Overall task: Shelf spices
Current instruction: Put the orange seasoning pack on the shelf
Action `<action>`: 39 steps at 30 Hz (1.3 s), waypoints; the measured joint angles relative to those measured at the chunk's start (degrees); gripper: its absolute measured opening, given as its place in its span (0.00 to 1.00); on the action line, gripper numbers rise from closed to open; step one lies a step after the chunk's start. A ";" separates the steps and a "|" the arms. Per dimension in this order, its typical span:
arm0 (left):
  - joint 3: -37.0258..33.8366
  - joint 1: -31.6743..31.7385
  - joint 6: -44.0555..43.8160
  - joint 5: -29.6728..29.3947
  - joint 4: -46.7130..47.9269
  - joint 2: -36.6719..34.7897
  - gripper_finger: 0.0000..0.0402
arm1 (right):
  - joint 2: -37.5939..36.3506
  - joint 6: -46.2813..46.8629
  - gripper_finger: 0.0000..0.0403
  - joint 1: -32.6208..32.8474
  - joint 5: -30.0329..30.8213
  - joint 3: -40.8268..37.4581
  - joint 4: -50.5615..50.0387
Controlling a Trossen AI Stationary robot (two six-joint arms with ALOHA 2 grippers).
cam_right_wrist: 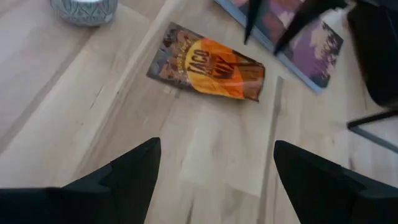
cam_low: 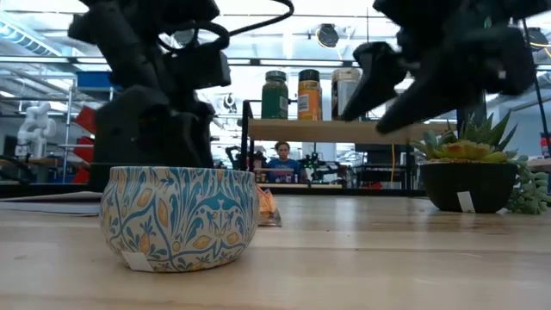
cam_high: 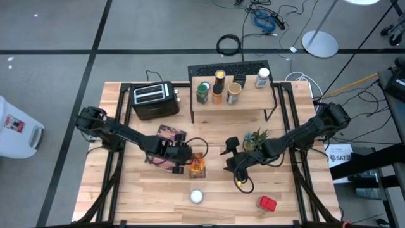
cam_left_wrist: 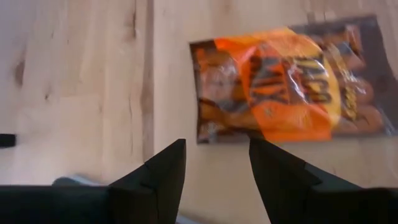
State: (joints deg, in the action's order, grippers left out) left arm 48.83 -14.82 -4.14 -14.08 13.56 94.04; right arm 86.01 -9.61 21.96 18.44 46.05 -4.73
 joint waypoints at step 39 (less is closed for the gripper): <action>-3.40 4.74 -0.13 8.32 -12.59 5.15 0.47 | 29.18 -31.33 0.74 -2.08 8.68 12.52 19.24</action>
State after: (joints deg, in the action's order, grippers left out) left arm 45.43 -10.09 -4.27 -5.76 0.97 99.19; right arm 115.20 -40.95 19.88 27.12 58.57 14.50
